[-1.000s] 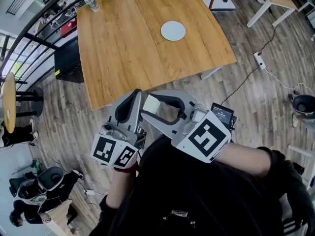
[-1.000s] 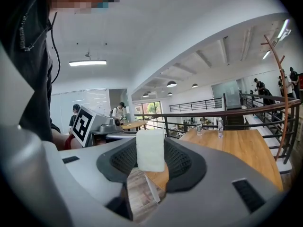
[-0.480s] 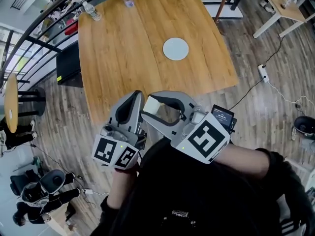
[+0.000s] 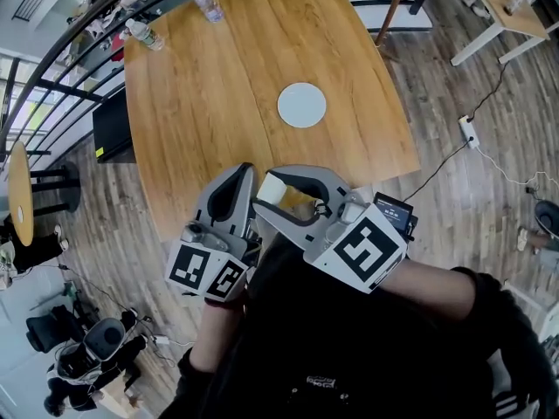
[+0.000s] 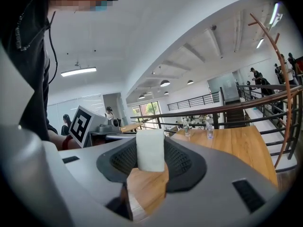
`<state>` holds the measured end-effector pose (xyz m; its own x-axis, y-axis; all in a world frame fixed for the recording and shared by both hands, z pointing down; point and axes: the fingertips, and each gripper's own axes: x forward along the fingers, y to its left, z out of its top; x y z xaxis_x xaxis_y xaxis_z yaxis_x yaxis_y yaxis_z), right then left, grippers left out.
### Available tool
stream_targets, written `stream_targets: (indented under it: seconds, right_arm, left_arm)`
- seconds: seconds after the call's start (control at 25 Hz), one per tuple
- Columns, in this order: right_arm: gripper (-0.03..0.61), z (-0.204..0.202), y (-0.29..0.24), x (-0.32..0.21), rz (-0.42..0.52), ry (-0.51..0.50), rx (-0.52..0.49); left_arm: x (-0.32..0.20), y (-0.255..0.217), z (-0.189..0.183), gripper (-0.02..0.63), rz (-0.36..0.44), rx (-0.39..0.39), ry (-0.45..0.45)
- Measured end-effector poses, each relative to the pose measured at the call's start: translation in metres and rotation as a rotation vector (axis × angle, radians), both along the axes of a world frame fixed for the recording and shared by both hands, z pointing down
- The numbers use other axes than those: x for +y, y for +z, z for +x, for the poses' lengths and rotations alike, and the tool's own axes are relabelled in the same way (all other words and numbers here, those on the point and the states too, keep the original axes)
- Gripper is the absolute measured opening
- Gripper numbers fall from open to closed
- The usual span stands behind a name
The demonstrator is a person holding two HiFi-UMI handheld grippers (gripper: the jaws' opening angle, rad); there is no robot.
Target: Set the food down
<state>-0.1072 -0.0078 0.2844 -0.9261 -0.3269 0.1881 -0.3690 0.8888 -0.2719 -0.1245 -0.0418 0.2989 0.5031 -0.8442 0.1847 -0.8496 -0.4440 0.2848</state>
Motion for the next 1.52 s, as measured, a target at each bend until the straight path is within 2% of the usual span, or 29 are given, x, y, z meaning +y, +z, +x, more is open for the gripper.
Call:
stream_targets:
  seconds: [0.32, 0.56, 0.8, 1.04, 1.28, 1.52]
  right_arm:
    - [0.173, 0.007, 0.006, -0.023, -0.015, 0.022, -0.003]
    - [0.173, 0.003, 0.000, -0.045, 0.016, 0.086, 0.013]
    - [0.173, -0.020, -0.012, -0.062, 0.051, 0.143, 0.036]
    - [0.173, -0.049, -0.004, -0.071, 0.061, 0.160, 0.099]
    - [0.173, -0.061, 0.011, -0.080, 0.040, 0.190, 0.147]
    - [0.173, -0.062, 0.013, -0.096, 0.032, 0.170, 0.160]
  left_arm:
    - [-0.023, 0.008, 0.009, 0.005, -0.034, 0.001, 0.040]
    - [-0.047, 0.002, 0.008, 0.005, -0.003, 0.010, 0.118]
    - [-0.064, -0.011, -0.011, 0.005, 0.028, 0.010, 0.198]
    - [-0.073, -0.003, -0.037, 0.005, 0.023, 0.031, 0.250]
    - [-0.082, 0.015, -0.046, 0.005, -0.002, 0.051, 0.309]
    - [-0.097, 0.016, -0.047, 0.005, -0.022, 0.046, 0.301]
